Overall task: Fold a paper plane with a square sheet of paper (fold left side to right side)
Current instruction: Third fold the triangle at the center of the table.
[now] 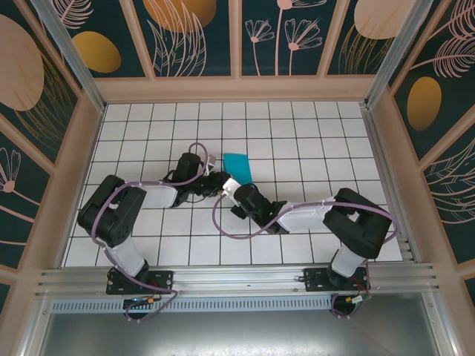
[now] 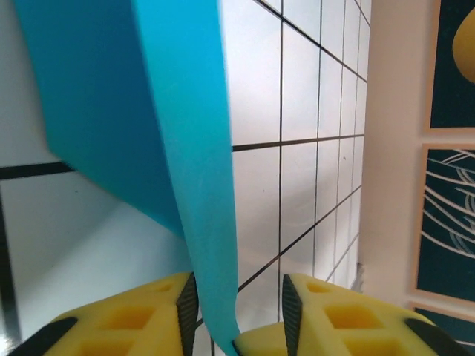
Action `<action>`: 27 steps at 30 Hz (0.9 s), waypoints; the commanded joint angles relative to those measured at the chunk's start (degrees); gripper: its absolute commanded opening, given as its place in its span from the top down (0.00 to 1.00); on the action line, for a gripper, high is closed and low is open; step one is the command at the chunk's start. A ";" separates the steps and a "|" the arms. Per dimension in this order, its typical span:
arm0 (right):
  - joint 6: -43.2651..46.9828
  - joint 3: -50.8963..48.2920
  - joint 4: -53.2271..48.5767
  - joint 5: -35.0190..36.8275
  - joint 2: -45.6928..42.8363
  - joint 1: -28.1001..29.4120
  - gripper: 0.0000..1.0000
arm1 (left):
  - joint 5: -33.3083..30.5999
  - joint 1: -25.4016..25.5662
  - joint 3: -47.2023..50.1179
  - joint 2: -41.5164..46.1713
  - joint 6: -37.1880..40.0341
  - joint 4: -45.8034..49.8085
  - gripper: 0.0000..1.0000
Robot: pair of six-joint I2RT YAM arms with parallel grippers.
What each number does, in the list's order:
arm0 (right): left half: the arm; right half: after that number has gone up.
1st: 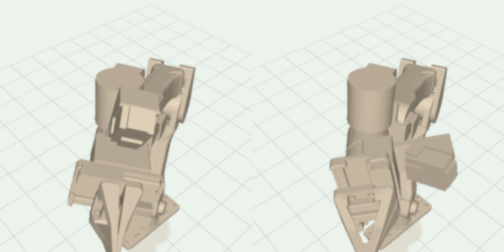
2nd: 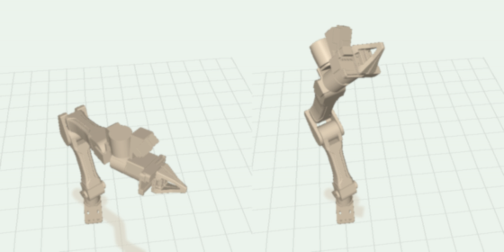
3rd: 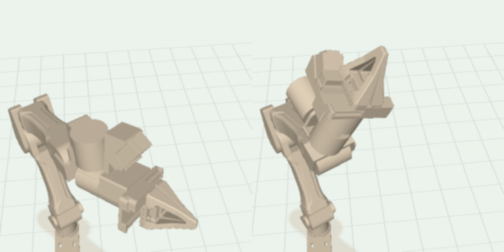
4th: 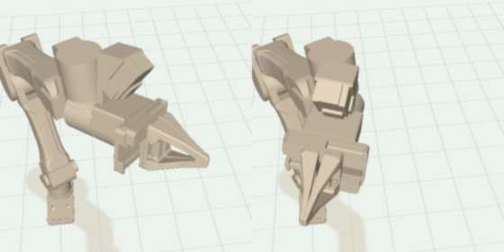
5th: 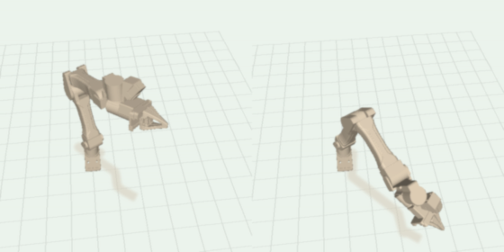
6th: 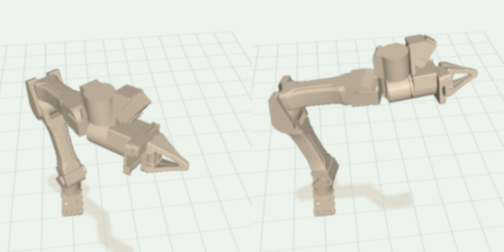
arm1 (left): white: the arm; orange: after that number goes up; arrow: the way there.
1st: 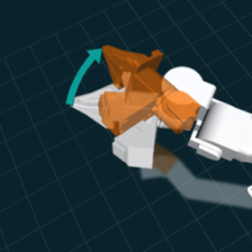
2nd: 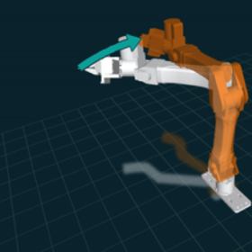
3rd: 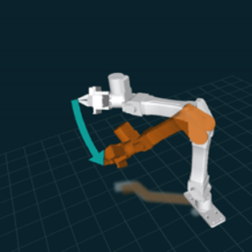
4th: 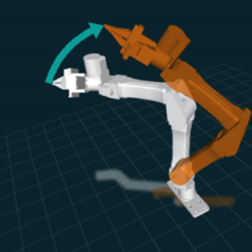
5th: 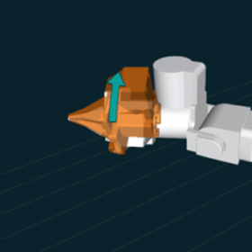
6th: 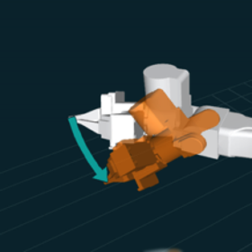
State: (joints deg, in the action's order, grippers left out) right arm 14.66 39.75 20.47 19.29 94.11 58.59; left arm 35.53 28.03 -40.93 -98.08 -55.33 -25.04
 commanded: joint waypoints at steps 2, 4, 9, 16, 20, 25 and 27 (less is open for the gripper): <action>-1.70 1.15 -4.10 -5.04 -1.85 -0.76 1.00 | -2.70 -2.97 -2.07 5.58 7.23 8.86 0.57; -2.63 1.43 -4.93 -6.92 -1.96 -1.27 1.00 | -3.04 -4.31 -3.64 6.53 9.71 12.20 0.56; -5.62 2.10 -5.93 -12.24 -2.37 -2.98 1.00 | -3.07 -4.91 -10.63 4.06 15.31 18.35 0.65; -8.90 3.44 -6.25 -17.88 -1.45 -5.18 1.00 | 3.04 -4.52 -23.46 -10.35 19.66 19.06 0.77; -10.28 4.17 -6.57 -19.96 -0.74 -6.15 1.00 | 3.01 -3.86 -30.30 -17.81 22.68 22.73 0.80; -12.25 4.55 -6.41 -23.65 -0.01 -7.49 1.00 | 2.98 -2.70 -34.62 -23.00 24.64 24.90 0.80; -13.25 4.56 -6.18 -25.43 0.25 -8.24 1.00 | 2.42 -2.33 -35.38 -24.45 25.22 25.54 0.81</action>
State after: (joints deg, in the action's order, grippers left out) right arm 3.88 42.63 14.50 -1.89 93.69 51.37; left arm 37.08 25.04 -74.00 -120.81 -33.01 -2.20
